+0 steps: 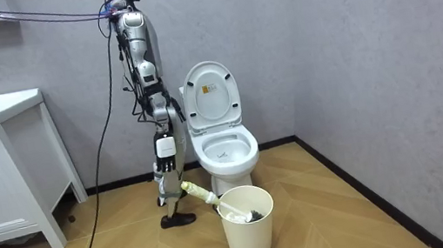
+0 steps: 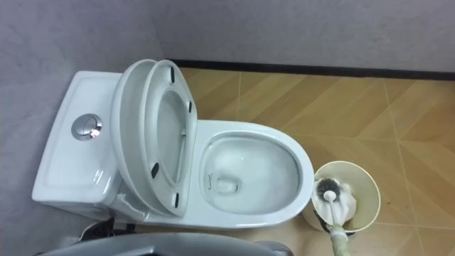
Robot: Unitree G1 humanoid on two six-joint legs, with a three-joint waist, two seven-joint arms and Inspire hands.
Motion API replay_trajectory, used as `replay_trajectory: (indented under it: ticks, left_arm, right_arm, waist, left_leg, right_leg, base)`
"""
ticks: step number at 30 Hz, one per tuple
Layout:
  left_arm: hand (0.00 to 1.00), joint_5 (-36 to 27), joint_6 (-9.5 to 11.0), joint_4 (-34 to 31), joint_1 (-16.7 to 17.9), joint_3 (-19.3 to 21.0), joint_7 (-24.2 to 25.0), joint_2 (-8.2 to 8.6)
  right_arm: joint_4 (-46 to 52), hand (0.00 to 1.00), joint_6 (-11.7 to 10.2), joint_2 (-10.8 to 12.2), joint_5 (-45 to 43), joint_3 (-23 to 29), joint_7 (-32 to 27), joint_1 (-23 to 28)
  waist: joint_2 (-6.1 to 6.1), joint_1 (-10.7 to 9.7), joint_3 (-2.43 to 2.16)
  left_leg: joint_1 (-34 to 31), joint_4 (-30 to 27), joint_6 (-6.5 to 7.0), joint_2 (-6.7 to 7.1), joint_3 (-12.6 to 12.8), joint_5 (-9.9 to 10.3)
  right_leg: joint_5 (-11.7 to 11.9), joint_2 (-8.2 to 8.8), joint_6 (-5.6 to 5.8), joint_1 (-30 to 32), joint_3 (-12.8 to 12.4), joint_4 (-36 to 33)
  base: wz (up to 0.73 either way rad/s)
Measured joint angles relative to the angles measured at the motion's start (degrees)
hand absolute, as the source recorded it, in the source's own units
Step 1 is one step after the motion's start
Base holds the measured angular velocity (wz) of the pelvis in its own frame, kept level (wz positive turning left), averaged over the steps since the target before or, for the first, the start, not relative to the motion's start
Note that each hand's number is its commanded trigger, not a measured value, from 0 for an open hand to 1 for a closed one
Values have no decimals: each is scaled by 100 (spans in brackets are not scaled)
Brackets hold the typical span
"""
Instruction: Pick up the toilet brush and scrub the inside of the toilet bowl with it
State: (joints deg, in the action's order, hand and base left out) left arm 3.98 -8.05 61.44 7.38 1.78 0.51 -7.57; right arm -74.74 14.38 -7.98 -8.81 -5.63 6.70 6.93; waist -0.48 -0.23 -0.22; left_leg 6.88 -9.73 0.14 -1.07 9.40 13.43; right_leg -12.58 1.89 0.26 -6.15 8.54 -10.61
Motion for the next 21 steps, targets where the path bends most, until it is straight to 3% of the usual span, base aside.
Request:
replay_trajectory:
  ticks: [14,18,21]
  left_arm:
    - [0,-11,118,4,119,88,-59,9]
    - [0,-10,240,-1,120,77,-140,12]
    - [0,-13,295,46,108,38,-194,11]
  right_arm:
    - [514,0,-137,-1,-570,264,-387,213]
    - [1036,0,-368,2,-944,495,-911,263]
    - [1397,0,-676,0,-812,597,-1335,196]
  waist:
    - [16,24,31]
    - [26,25,35]
    - [39,25,34]
  left_leg:
    - [88,24,0,-13,111,0]
    - [59,39,1,-12,133,1]
    - [57,34,1,-18,132,1]
  right_leg:
    - [-1,-24,3,-29,-137,-1]
    - [-2,-28,6,27,-174,2]
    - [19,-41,4,28,-197,7]
  base:
    - [-3]
    - [-3]
    - [0]
